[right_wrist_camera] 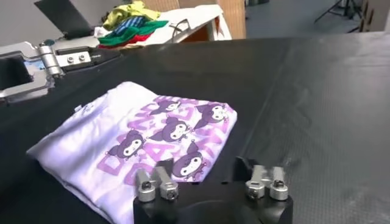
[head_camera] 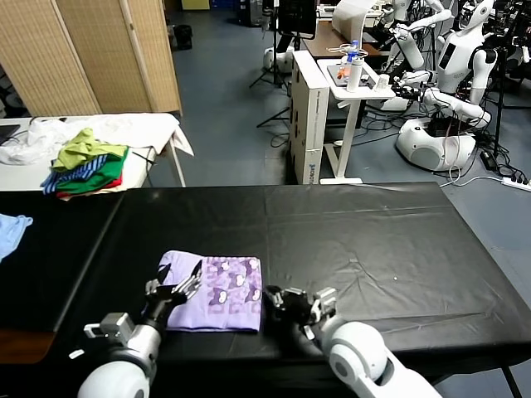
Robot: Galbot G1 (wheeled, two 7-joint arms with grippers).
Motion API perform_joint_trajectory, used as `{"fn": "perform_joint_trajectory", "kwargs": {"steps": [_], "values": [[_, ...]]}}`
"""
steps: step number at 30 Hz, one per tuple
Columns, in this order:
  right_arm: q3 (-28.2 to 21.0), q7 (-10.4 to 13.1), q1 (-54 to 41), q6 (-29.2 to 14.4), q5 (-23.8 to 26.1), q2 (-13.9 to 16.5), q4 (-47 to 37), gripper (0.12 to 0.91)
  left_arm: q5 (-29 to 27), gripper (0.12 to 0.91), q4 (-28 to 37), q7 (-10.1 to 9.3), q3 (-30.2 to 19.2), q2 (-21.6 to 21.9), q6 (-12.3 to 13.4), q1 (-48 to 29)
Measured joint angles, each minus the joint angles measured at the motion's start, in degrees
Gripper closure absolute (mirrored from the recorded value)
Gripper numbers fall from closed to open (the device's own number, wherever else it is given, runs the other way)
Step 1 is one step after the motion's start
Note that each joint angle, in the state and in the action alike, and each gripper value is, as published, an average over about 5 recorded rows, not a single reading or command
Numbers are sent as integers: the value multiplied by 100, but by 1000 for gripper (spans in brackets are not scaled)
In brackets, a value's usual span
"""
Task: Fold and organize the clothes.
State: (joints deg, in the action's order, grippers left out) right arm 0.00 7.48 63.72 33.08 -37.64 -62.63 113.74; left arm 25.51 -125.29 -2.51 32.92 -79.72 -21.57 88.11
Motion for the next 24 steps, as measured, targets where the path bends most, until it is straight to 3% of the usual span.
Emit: {"fn": "perform_joint_trajectory", "kwargs": {"steps": [5, 11, 15, 21, 23, 24], "values": [[332, -49, 138, -8, -221, 159, 116, 886, 12, 123, 40, -3, 52, 5, 20, 6], [350, 36, 76, 39, -509, 96, 152, 846, -13, 123, 62, -5, 54, -49, 33, 31], [225, 43, -11, 69, -519, -13, 76, 642, -30, 123, 87, -5, 52, -113, 39, 49], [17, 26, -130, 79, -440, -161, -73, 268, -45, 123, 103, -5, 44, -155, 41, 52], [-48, 17, -154, 83, -399, -197, -126, 190, -48, 123, 104, -6, 48, -159, 41, 59], [-78, 14, -162, 84, -378, -211, -153, 194, -49, 123, 104, -6, 51, -161, 41, 64]]}}
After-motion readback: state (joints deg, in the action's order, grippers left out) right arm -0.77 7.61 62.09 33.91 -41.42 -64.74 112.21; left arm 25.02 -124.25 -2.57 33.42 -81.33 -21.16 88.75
